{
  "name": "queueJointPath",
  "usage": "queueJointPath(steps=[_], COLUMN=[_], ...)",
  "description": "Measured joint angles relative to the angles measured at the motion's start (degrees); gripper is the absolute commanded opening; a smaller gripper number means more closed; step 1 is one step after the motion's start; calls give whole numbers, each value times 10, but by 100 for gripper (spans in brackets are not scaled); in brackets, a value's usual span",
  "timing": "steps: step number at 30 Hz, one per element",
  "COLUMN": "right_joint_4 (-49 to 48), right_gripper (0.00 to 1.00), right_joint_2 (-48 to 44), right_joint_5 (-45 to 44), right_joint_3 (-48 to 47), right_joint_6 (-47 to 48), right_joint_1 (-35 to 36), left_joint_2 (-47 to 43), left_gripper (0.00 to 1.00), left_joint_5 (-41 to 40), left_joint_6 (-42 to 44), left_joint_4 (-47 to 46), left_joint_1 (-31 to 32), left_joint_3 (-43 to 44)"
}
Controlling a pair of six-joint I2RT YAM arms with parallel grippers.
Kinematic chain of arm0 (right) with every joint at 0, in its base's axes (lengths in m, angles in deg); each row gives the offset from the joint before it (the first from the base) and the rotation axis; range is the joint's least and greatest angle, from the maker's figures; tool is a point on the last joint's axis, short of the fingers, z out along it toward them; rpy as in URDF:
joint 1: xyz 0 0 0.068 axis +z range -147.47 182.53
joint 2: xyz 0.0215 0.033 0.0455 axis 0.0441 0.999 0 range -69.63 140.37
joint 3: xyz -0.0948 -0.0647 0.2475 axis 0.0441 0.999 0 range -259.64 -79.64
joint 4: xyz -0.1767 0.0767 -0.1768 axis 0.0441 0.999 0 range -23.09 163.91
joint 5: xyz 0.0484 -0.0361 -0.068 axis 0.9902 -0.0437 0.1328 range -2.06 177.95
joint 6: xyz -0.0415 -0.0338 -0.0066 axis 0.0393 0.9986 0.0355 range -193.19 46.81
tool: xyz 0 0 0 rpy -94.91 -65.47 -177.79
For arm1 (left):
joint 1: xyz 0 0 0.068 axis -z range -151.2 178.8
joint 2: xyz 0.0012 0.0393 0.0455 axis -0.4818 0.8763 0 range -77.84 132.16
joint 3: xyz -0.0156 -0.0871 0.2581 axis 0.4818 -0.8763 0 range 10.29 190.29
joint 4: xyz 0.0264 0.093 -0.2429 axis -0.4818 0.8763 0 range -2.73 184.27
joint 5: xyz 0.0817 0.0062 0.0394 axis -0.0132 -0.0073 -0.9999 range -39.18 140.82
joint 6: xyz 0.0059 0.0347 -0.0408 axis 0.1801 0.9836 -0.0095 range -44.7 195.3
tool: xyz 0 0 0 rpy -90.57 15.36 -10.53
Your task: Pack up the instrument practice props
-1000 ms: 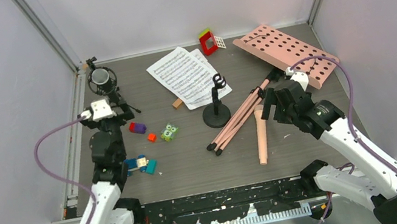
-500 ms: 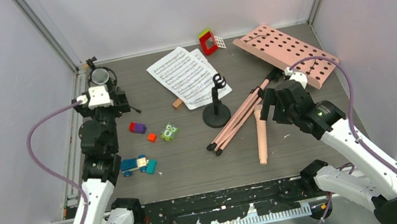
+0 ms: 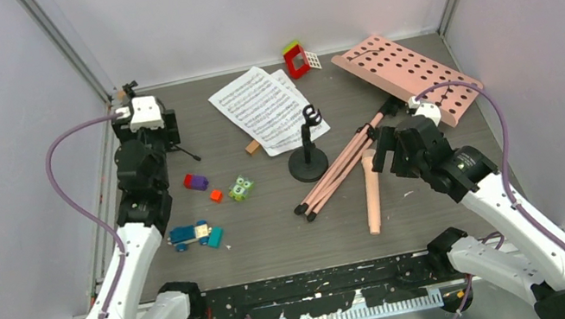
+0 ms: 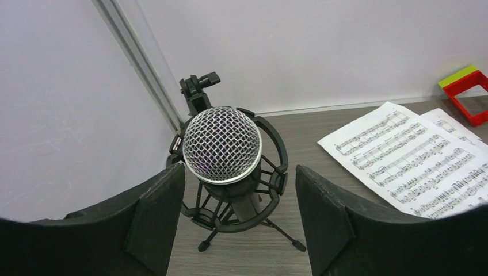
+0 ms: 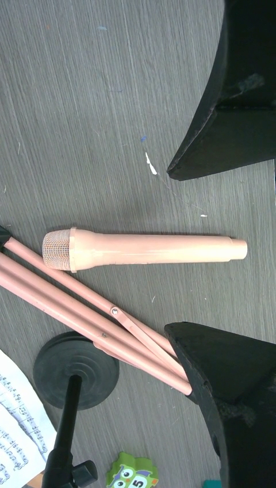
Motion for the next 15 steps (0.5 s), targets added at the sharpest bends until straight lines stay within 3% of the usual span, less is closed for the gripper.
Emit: queueJointPath(steps=[12,15], right_joint_4=[4,5], right_gripper=[97,97], right_joint_2=[-3,-7], right_joint_5=[0,0], right_joint_3=[0,0], right_joint_6=[0,0], right_joint_1=[0,0], left_joint_2=[24,26], left_gripper=[46,34], left_joint_5=[-4,0], left_joint_6=[-4,-5], left_joint_4=[-7,-12], left_joint_1=[-26,-28], left_joint_3=[6,7])
